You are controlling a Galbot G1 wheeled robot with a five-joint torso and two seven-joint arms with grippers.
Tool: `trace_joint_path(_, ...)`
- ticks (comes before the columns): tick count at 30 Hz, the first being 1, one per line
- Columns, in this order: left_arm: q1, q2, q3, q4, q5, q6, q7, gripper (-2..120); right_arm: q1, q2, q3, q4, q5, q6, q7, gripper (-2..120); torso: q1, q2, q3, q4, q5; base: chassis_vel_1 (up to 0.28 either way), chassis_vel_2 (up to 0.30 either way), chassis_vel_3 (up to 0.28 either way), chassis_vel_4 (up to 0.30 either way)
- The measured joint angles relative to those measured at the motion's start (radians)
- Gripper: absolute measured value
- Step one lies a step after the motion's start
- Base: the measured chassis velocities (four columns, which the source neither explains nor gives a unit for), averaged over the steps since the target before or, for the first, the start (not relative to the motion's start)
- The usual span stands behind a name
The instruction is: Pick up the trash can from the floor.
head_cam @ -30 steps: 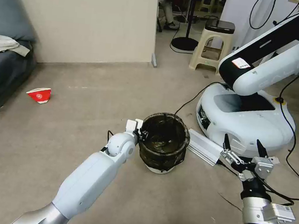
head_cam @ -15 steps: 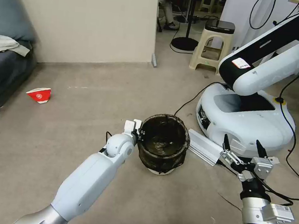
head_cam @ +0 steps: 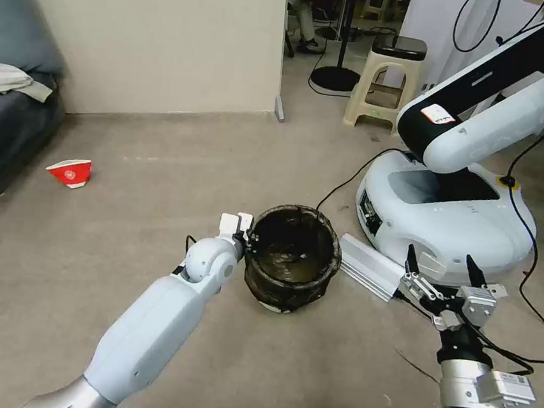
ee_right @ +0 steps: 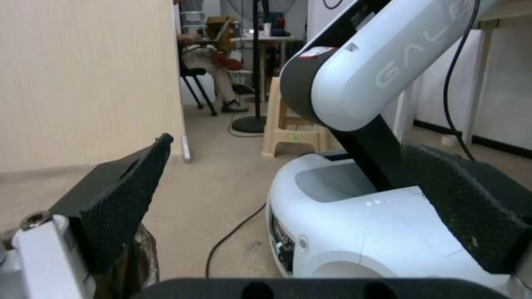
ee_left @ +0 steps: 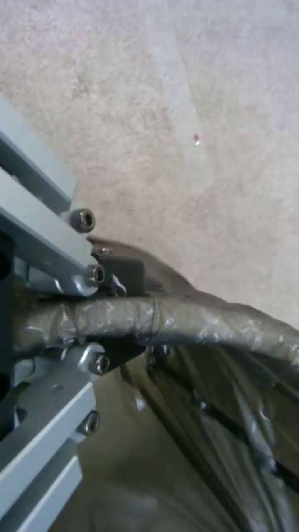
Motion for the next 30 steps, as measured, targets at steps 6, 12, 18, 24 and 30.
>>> trace_joint_path(6,0.007,0.011,-0.029,-0.039,-0.022,-0.003,-0.003,2,0.0,0.0,-0.001,0.001,-0.002,-0.001,0.0,100,0.0,0.0,0.0,0.0,0.0,0.0,0.0,0.0,0.0)
trace_joint_path(12,0.023,0.023,-0.065,-0.111,-0.057,-0.005,-0.014,2,-0.003,-0.001,-0.001,0.006,-0.004,-0.001,0.0,100,0.0,0.0,0.0,-0.0001,0.0,0.0,0.0,0.0,0.0)
trace_joint_path(18,0.05,0.026,-0.09,-0.169,-0.084,-0.005,-0.024,2,-0.007,-0.003,-0.001,0.011,-0.004,-0.001,0.0,100,0.0,0.0,0.0,-0.0001,-0.0001,0.0,0.0,0.0,0.0)
trace_joint_path(24,0.089,0.035,-0.124,-0.249,-0.146,-0.002,-0.045,2,-0.009,-0.005,0.001,0.018,-0.004,-0.003,0.001,100,0.0,0.0,0.0,-0.0002,-0.0001,0.0,0.0,0.0,0.0)
trace_joint_path(30,0.131,0.048,-0.17,-0.319,-0.201,0.01,-0.058,2,-0.011,-0.005,0.0,0.021,-0.004,-0.003,0.001,100,0.0,0.0,0.0,-0.0002,-0.0001,0.0,0.0,0.0,0.0)
